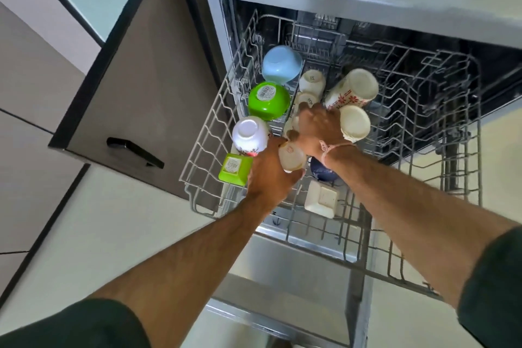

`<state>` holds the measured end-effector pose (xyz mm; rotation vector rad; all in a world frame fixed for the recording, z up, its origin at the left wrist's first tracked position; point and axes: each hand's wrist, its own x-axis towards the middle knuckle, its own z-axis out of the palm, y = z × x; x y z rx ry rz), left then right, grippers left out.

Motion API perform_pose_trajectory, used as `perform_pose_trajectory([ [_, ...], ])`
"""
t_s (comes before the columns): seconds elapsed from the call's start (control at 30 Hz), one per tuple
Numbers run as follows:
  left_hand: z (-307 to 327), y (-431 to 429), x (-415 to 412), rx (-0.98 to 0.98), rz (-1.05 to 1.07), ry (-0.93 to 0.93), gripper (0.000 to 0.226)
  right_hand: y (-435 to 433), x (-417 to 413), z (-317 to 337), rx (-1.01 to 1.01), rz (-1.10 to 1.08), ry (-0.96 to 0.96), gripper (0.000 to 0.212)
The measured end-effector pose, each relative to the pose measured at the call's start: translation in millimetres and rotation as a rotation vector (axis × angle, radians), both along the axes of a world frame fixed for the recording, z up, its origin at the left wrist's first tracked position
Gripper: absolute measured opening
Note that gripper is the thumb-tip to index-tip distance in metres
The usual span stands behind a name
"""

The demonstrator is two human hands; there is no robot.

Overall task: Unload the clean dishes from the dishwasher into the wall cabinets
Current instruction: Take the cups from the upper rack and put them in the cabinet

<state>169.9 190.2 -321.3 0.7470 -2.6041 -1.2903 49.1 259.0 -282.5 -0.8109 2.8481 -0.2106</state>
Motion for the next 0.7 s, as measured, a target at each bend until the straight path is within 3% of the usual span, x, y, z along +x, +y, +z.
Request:
perform_pose_trajectory([
  [0.1,18,-3,16,0.066,-0.027,0.119,0.061,6,12,21,-0.166,-0.064,-0.127,0.053],
  [0.27,57,-22,51,0.103,-0.077,0.285,0.064,3,45,68,-0.422,-0.121,-0.104,0.048],
  [0.7,240,-138,146,0.135,-0.108,0.569,0.064,-112,156,284,-0.568,-0.045,0.102,0.034],
])
